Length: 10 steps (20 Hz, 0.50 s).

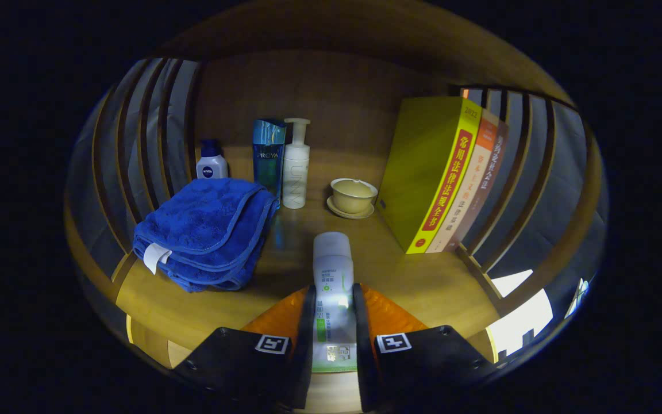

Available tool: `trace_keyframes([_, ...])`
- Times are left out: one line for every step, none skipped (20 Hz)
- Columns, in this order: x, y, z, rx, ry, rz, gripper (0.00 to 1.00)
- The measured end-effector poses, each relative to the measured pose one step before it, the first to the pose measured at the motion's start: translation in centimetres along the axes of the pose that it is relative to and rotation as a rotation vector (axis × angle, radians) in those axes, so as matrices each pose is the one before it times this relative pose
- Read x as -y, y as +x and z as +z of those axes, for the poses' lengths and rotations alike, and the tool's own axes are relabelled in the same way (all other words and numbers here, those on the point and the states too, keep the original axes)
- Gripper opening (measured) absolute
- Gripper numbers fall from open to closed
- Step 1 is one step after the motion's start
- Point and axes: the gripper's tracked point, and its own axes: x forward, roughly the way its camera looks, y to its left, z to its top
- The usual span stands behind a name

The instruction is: Pull open the drawer, take out the items inside it, and place them on the countertop above the cabinet.

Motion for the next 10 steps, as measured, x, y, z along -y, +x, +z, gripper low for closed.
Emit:
trace_keyframes([-0.332, 0.478, -0.234, -0.00974, -0.00256, 0.01718, 0.42])
trace_keyframes([-0.431, 0.421, -0.108, -0.00592, 0.00363, 0.01815, 0.42])
trace_keyframes([-0.395, 0.449, -0.083, -0.00210, 0.00773, 0.01716, 0.42])
trace_keyframes([-0.271, 0.317, -0.147, -0.00153, 0.00396, 0.00873, 0.42])
trace_keyframes([-0.181, 0.222, -0.196, -0.00264, -0.00983, 0.00741, 0.42])
trace_keyframes([0.052, 0.162, -0.102, 0.00310, -0.01891, 0.00315, 0.42])
trace_keyframes([-0.082, 0.257, 0.140, 0.00577, -0.01669, 0.00084, 0.42])
trace_keyframes([-0.318, 0.248, -0.130, -0.00201, -0.01108, 0.00130, 0.46])
trace_keyframes([0.098, -0.014, -0.098, -0.00707, -0.00827, -0.00438, 0.47])
trace_keyframes([-0.012, -0.088, 0.093, 0.00554, -0.00648, -0.00438, 0.55])
